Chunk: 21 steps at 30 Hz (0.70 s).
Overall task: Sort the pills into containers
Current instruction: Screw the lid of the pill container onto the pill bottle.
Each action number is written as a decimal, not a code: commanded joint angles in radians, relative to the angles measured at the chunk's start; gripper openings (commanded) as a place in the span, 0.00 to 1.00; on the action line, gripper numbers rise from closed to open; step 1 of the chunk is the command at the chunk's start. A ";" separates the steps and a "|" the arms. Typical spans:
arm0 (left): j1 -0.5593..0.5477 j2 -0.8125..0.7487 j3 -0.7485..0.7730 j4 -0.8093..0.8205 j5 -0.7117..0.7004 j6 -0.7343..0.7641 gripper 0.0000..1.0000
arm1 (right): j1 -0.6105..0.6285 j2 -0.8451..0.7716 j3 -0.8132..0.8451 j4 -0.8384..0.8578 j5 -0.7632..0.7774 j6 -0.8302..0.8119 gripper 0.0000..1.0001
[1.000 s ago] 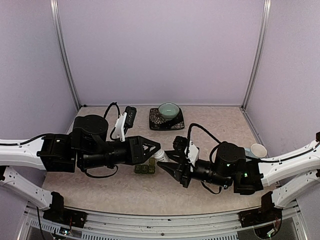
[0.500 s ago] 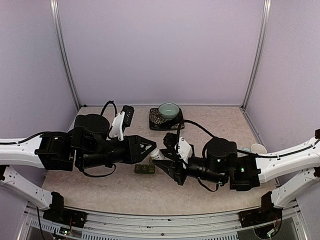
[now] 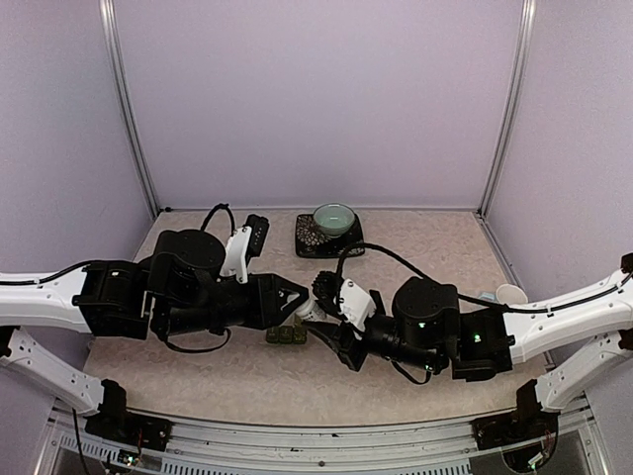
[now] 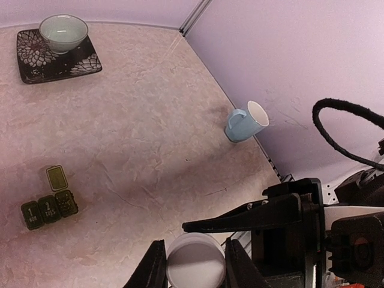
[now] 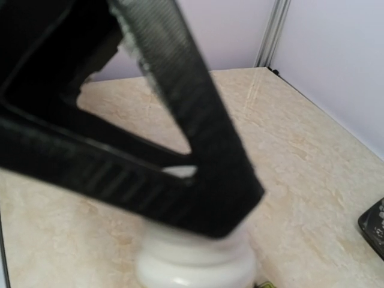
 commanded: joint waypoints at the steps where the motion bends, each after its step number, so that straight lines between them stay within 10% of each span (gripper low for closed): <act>1: -0.012 -0.009 -0.002 0.104 0.072 0.016 0.29 | 0.017 -0.010 -0.003 0.045 -0.040 -0.022 0.25; 21: -0.032 -0.002 -0.003 0.122 0.171 0.113 0.29 | 0.016 -0.100 0.016 -0.042 -0.255 0.155 0.27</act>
